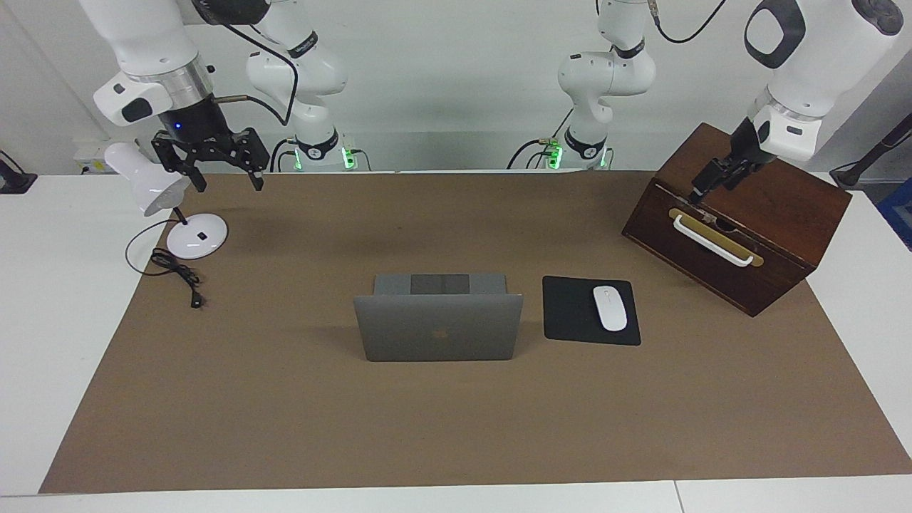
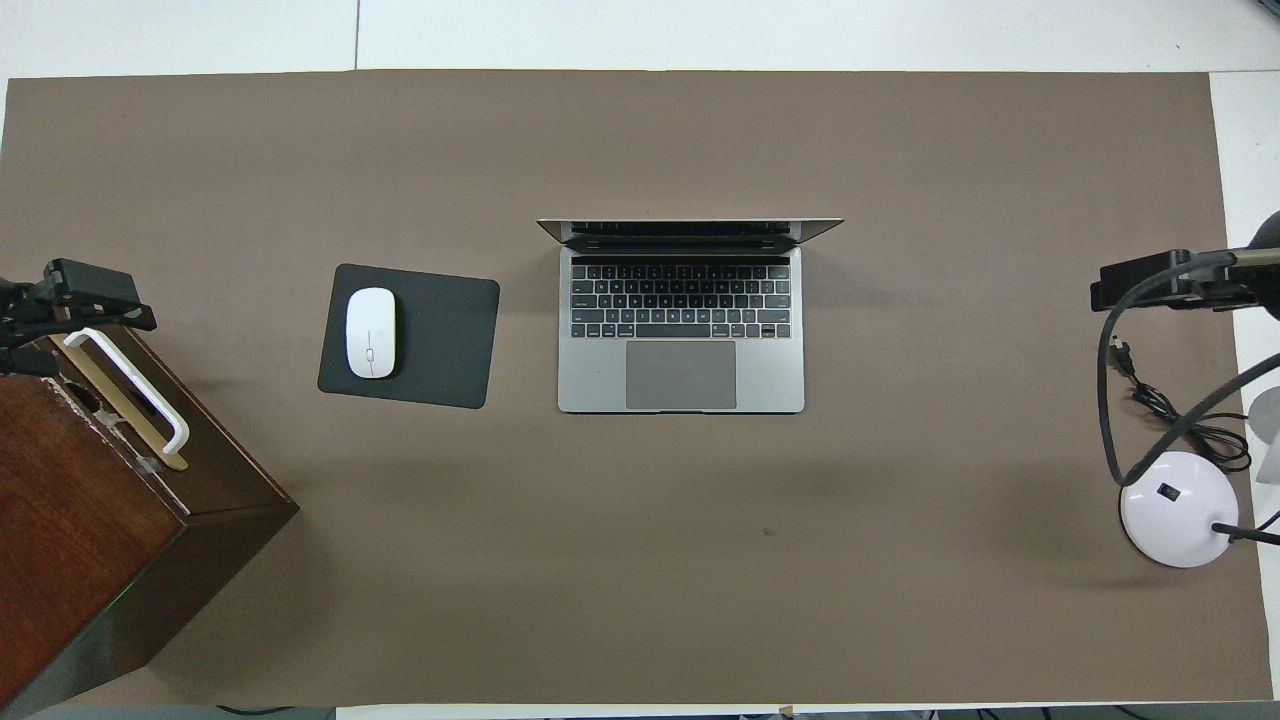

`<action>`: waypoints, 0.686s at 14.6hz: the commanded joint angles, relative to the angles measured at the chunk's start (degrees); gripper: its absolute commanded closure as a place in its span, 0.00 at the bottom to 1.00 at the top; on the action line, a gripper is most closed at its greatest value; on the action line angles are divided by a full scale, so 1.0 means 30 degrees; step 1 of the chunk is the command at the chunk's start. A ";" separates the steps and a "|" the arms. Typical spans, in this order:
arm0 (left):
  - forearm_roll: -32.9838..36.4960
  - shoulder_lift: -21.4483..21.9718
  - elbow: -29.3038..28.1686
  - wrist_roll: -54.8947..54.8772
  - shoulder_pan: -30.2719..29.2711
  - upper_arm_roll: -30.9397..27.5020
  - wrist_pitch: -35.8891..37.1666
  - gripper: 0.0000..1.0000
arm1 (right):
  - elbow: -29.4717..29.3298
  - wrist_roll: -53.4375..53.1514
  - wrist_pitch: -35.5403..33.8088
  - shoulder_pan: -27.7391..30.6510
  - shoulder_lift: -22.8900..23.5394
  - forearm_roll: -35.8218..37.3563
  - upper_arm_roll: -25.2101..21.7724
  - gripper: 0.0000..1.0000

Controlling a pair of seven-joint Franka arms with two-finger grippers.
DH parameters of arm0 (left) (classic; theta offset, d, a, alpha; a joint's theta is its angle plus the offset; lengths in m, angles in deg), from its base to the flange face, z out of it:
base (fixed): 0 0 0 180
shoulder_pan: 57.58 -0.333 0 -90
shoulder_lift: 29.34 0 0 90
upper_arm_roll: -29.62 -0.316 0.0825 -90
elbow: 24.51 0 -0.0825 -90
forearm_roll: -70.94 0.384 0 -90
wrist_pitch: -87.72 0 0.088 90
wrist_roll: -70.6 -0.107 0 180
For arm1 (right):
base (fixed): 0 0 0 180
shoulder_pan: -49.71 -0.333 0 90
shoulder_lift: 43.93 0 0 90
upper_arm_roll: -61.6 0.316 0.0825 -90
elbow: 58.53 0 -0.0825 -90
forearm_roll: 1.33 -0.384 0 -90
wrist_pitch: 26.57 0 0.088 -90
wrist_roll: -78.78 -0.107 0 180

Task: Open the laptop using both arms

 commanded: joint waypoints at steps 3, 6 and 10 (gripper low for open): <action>0.0484 0.0082 0.0798 -0.0449 0.0220 0.0192 0.1090 0.00 | 0.0499 -0.0015 -0.0048 0.0206 -0.0494 -0.0052 0.0180 0.00; 0.0689 0.0609 0.1326 -0.0479 0.0162 0.0631 0.1969 0.00 | 0.0499 0.0014 -0.0048 0.0206 -0.0494 -0.0082 0.0151 0.00; 0.0543 0.1256 -0.0021 -0.0245 -0.0014 0.1512 0.0423 0.00 | 0.0499 0.0014 -0.0019 0.0177 -0.0494 -0.0082 0.0122 0.00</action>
